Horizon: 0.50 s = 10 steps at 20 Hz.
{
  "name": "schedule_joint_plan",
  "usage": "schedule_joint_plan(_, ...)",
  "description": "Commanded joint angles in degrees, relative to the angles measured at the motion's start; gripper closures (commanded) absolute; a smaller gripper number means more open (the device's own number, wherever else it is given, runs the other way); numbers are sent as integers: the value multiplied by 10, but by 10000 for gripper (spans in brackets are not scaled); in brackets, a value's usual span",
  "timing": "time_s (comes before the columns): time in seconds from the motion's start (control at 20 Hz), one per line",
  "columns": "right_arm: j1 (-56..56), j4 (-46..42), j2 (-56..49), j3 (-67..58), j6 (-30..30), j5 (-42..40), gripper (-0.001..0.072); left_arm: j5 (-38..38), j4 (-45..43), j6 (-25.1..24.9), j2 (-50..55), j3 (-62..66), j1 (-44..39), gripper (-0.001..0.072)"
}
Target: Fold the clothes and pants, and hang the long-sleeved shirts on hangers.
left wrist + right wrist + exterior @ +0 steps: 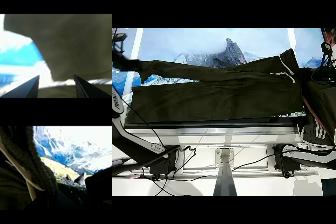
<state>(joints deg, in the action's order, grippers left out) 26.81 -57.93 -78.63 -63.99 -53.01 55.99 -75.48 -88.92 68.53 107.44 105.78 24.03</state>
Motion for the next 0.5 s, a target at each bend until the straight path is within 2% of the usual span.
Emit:
schedule_joint_plan(0.0,-1,1,0,0,-6,1,686,-34,111,44,1,-26,87,238)
schedule_joint_plan(0.1,-1,1,0,0,-6,1,686,-32,212,58,5,-61,132,163)
schedule_joint_plan(0.15,-1,1,0,0,-6,1,686,-32,256,58,11,-76,149,100)
schedule_joint_plan(0.3,-1,1,0,0,-6,1,685,-17,342,53,41,-91,167,85)
schedule_joint_plan(0.45,-1,1,0,0,-19,-1,686,33,367,28,64,-91,146,85)
